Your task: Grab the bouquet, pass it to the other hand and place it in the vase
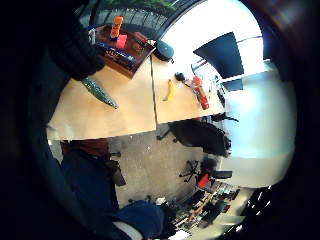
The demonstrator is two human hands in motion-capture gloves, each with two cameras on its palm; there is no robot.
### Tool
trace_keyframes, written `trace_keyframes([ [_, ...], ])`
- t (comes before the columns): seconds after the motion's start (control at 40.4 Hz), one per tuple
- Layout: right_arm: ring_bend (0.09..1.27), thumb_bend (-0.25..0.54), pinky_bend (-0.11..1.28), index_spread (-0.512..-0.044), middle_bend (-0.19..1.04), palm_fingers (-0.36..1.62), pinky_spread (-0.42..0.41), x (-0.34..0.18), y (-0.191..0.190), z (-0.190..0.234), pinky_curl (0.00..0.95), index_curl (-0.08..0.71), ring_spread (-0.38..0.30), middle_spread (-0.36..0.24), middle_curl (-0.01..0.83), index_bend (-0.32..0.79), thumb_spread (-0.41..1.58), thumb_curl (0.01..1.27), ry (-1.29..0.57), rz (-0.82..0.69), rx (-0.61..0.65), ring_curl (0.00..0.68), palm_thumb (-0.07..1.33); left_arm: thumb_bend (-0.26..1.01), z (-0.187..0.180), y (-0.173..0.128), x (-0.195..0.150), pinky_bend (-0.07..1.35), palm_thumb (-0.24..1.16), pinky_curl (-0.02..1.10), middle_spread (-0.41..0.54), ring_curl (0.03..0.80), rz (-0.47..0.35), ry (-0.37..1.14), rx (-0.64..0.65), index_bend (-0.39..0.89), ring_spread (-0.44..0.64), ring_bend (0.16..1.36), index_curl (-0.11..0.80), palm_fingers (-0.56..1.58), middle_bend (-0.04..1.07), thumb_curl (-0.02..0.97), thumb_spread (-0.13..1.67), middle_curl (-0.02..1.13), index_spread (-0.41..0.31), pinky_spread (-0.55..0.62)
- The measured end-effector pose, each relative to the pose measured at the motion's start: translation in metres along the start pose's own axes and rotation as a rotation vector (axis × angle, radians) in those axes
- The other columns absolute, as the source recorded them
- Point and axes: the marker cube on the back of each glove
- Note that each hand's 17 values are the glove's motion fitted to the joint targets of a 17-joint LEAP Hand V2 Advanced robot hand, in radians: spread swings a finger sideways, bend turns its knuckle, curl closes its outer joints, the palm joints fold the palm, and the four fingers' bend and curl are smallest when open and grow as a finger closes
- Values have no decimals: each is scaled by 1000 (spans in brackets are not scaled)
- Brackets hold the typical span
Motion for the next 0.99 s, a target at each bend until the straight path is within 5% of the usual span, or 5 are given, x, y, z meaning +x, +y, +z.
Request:
trace_keyframes([
  [0.149, 580, 126, 446, -251, 343, 717, -20, -4, -3, -2, 191, 80, -120, -92, 176, 65, 736, 72, -16, -22, 0, 224, 234, 156, 2, -6, 1, 383, 239, 178, 66, 176, 4, 11, -11, 162, 94, 468, 112, 515, 205, 76, 807, 149, -32, 100],
  [0.421, 598, 83, 454, -315, 367, 672, -26, -10, 3, -2, 260, 112, -149, -116, 269, 76, 1042, 128, -36, -39, -13, 296, 247, 135, 2, -1, 2, 375, 253, 254, 85, 233, -14, 17, -11, 156, 123, 483, 194, 481, 186, 144, 1150, 231, -40, 129],
  [0.669, 604, 33, 461, -327, 364, 653, -21, -13, 2, -11, 292, 123, -156, -122, 316, 74, 1134, 163, -77, -47, 18, 324, 252, 100, 12, 4, 0, 365, 257, 295, 80, 258, -15, 28, -30, 149, 131, 485, 237, 468, 188, 187, 1252, 279, -42, 136],
  [0.768, 578, 20, 453, -299, 326, 673, -20, -14, -9, -15, 297, 151, -151, -118, 321, 133, 1150, 178, -79, 7, -22, 324, 265, 77, 14, 9, 0, 363, 246, 308, 85, 266, -5, 26, -23, 150, 132, 482, 251, 455, 182, 199, 1267, 291, -43, 138],
  [0.99, 568, 3, 471, -242, 287, 613, 43, -36, -17, -50, 324, 163, -121, -102, 342, 73, 1114, 231, -116, 46, -193, 341, 343, 38, 12, 15, 12, 364, 241, 334, 95, 283, 24, 24, 5, 145, 139, 487, 273, 437, 181, 220, 1285, 314, -43, 141],
])
